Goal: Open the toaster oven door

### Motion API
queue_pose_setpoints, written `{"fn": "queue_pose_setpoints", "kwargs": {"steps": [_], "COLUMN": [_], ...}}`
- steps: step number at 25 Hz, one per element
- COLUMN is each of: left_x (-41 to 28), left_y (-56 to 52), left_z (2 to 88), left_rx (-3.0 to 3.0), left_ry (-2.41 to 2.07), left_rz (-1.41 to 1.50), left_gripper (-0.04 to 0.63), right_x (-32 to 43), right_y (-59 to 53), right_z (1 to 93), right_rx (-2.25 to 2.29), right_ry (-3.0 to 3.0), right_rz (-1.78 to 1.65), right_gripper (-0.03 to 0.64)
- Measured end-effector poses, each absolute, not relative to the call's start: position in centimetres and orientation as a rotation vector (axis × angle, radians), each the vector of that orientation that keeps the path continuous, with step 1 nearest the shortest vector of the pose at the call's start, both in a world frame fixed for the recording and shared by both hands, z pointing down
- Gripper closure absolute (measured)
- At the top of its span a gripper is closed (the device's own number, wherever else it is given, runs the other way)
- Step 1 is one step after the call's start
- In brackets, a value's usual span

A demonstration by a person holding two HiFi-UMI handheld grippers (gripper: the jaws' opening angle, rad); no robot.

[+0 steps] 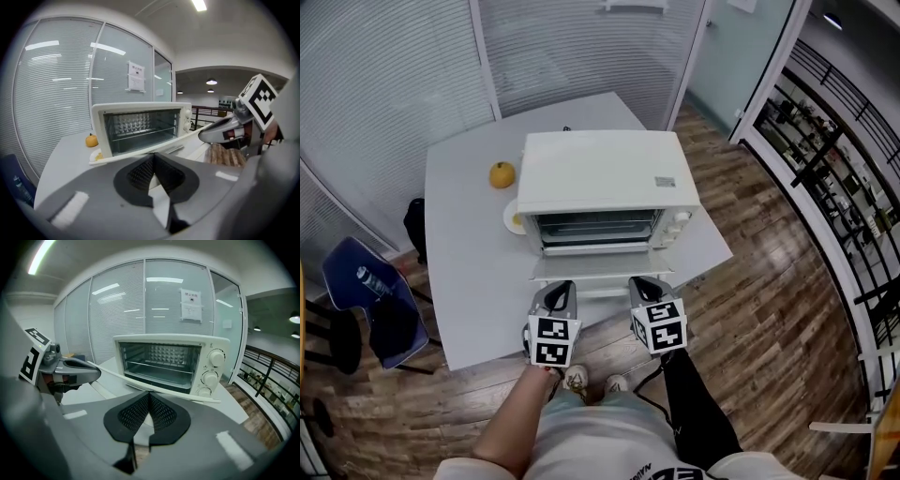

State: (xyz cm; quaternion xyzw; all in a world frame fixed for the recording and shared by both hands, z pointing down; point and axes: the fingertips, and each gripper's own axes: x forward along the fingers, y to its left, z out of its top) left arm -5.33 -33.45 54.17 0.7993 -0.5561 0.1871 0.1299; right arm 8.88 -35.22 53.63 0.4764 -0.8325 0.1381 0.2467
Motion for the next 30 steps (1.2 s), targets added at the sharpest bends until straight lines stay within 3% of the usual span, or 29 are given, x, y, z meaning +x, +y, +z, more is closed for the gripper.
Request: {"fn": "queue_pose_setpoints", "kwargs": {"steps": [30], "left_x": [-4.7], "left_y": [-27.0], "left_z": [67.2], "left_rx": [2.139], "left_ry": [-1.57], "left_rz": [0.435], "left_gripper": [0.54], "right_x": [10.3], "right_y": [-28.6], "right_z": [65.8], "right_rx": [1.399], "right_ry": [-2.315], "right_rz": [0.493], "right_gripper": [0.614]}}
